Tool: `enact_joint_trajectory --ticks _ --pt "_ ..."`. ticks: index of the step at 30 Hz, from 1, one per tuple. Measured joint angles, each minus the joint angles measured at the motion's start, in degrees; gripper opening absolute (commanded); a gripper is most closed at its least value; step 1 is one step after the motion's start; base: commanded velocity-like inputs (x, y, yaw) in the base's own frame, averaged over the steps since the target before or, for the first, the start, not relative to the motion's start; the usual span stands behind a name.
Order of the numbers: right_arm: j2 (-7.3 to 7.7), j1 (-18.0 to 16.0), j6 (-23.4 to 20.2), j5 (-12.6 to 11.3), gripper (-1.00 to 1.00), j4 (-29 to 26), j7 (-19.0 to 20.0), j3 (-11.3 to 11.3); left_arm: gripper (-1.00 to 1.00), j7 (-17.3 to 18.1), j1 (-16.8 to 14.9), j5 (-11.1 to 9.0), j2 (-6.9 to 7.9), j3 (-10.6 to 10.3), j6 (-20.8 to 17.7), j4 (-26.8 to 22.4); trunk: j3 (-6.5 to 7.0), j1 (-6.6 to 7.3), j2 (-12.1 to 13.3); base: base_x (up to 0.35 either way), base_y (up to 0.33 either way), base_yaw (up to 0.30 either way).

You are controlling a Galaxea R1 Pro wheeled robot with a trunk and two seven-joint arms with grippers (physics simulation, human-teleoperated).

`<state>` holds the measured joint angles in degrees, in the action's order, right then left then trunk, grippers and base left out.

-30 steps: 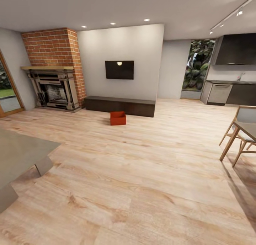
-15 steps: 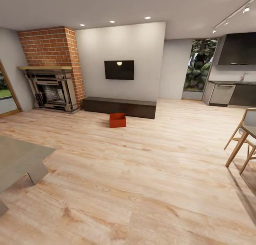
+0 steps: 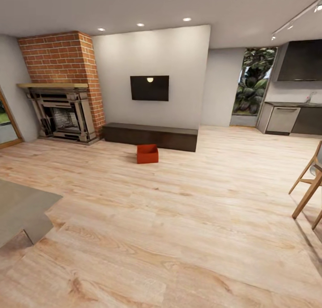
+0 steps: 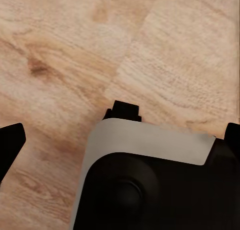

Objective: Move the two storage containers from the living room to the garage. In the garage, place one container on the floor and stack the other container on top of it (either order is fine).

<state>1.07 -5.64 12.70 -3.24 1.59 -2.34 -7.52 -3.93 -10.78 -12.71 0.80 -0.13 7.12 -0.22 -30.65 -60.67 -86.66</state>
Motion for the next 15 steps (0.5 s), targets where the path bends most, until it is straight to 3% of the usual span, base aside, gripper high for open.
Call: enact_joint_trajectory --ticks 15 --pt "0.00 0.0 0.0 0.0 1.00 0.0 0.0 0.0 1.00 0.0 0.0 0.0 0.00 0.0 0.0 0.0 0.00 0.00 0.0 0.322 0.000 0.000"
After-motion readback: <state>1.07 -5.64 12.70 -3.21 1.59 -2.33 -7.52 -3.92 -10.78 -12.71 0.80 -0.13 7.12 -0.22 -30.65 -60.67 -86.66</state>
